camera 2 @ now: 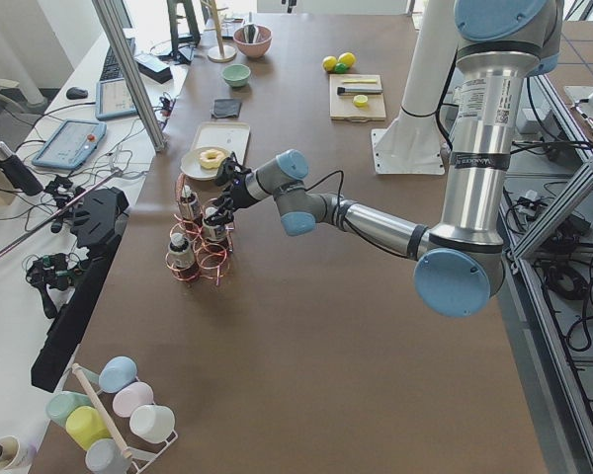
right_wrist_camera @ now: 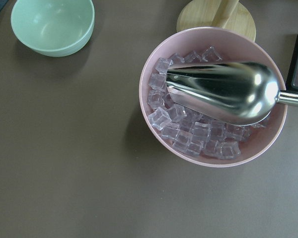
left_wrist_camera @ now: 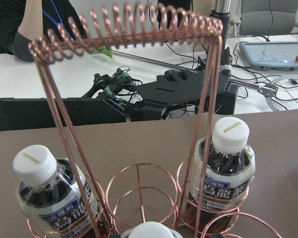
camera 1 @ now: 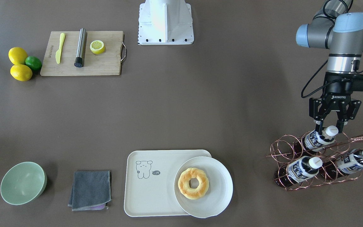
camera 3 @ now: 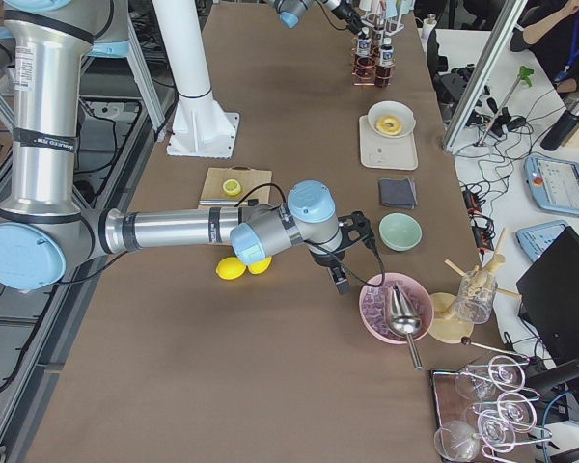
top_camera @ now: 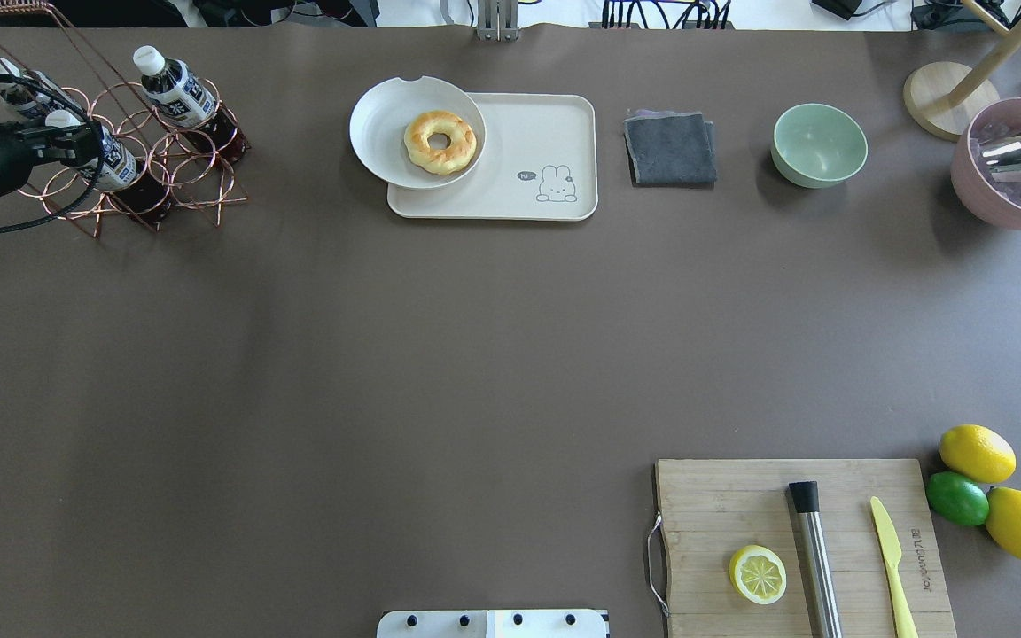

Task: Place tea on tray
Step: 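Grasp the tea bottle with the left gripper and lift it from the rack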

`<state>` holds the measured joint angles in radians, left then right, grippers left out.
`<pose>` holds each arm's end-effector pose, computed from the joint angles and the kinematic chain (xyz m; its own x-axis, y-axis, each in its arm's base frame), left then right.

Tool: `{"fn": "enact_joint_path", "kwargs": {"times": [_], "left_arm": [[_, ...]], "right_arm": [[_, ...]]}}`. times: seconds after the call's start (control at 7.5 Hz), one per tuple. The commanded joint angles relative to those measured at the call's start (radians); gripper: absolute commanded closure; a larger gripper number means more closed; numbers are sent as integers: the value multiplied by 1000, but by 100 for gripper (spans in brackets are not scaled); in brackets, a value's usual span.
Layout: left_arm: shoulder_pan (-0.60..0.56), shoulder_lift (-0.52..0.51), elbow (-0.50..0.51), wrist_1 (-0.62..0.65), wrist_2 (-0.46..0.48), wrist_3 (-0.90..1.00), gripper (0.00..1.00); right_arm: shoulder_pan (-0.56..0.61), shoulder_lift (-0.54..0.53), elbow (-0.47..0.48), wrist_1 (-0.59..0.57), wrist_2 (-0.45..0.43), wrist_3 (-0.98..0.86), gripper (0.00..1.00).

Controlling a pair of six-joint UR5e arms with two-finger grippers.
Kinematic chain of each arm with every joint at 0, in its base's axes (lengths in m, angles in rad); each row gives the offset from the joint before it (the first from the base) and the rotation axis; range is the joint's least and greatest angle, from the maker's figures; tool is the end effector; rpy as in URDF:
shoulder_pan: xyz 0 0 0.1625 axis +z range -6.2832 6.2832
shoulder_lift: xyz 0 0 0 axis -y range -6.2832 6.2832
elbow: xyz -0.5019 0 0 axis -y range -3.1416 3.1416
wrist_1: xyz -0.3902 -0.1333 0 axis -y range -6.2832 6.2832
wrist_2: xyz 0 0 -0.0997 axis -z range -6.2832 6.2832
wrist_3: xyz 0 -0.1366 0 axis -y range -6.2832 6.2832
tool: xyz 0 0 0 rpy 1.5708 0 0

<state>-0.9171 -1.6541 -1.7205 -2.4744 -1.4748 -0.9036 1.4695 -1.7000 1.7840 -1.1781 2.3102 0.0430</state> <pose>0.2406 -0.5548 0.5393 0.7226 0.0695 -0.6877 0.5040 0.6279 0.5930 -0.0054 -0.4609 0.6714 0.7070 -0.3440 0.6179 0.0595 0.8996 0.4327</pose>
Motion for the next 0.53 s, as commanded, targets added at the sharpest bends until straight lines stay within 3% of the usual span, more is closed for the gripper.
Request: {"fn": "enact_joint_path", "kwargs": {"times": [0.0, 0.13, 0.27, 0.4], "left_arm": [[-2, 4, 2, -8, -1, 0, 33], [0, 4, 2, -8, -1, 0, 38], [-2, 4, 7, -9, -1, 0, 54], [-2, 5, 10, -21, -1, 0, 82]], "right_arm": [[0, 0, 0, 0, 0, 0, 0], [0, 0, 0, 0, 0, 0, 0], [0, 0, 0, 0, 0, 0, 0], [0, 0, 0, 0, 0, 0, 0]]}}
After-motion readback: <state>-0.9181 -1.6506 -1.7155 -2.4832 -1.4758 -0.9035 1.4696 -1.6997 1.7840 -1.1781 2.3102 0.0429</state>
